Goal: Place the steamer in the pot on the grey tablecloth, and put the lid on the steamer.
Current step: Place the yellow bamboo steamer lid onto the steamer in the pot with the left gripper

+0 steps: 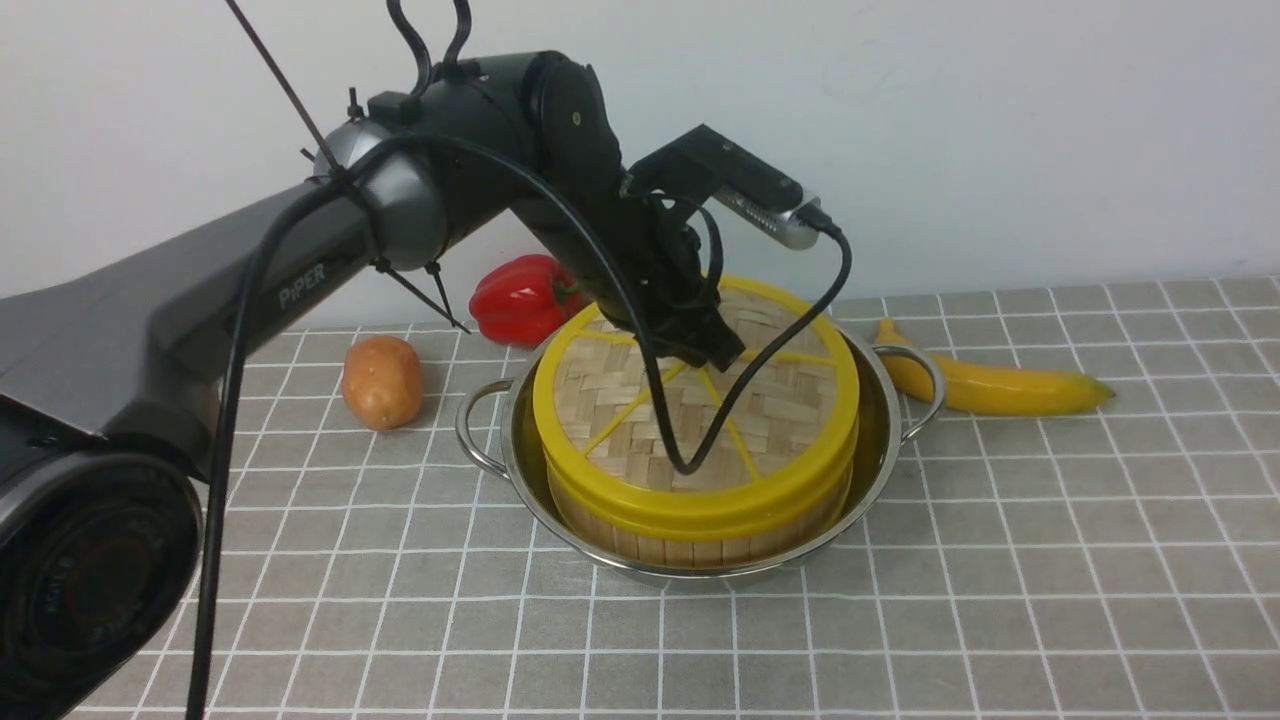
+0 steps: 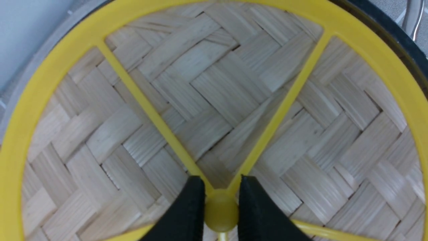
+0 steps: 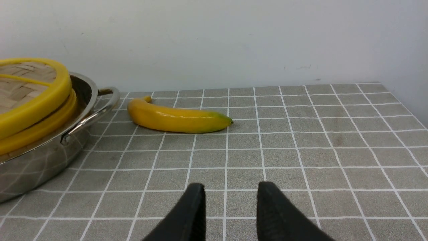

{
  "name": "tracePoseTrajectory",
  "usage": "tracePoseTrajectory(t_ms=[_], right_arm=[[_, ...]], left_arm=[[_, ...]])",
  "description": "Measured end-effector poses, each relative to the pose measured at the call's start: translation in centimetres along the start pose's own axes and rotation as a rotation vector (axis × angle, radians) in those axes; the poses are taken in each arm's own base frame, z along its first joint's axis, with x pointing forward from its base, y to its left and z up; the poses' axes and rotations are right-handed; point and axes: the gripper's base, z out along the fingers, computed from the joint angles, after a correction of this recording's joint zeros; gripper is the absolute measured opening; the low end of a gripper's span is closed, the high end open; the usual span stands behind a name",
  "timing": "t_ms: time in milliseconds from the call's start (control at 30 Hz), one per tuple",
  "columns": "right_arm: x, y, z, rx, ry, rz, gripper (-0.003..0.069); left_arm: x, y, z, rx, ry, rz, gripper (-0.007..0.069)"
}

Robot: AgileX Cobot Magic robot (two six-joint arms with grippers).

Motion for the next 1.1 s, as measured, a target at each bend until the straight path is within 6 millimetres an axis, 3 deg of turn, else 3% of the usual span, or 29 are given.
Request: tracePoseTrajectory(t_ms=[233, 433, 933, 1033, 1100], right_arm=[[0.0, 0.0, 0.0, 0.0, 0.0, 0.0, 0.024], [0.0, 0.0, 0.0, 0.0, 0.0, 0.0, 0.024], [0.0, 0.0, 0.0, 0.0, 0.0, 0.001, 0.024], [0.0, 0.0, 0.0, 0.0, 0.0, 0.001, 0.024], [0.0, 0.0, 0.0, 0.0, 0.0, 0.001, 0.024]], left_arm=[[0.0, -0.1, 0.1, 0.009, -0.006, 0.014, 0.0117], [0.2, -0.1, 1.3, 0.03, 0.004, 0.002, 0.0117], [0.2, 0.0, 1.3, 0.03, 0.001, 0.007, 0.0118], [0.2, 0.0, 1.3, 0.03, 0.001, 0.007, 0.0141], [0.1, -0.1, 1.3, 0.034, -0.004, 0.003, 0.023]])
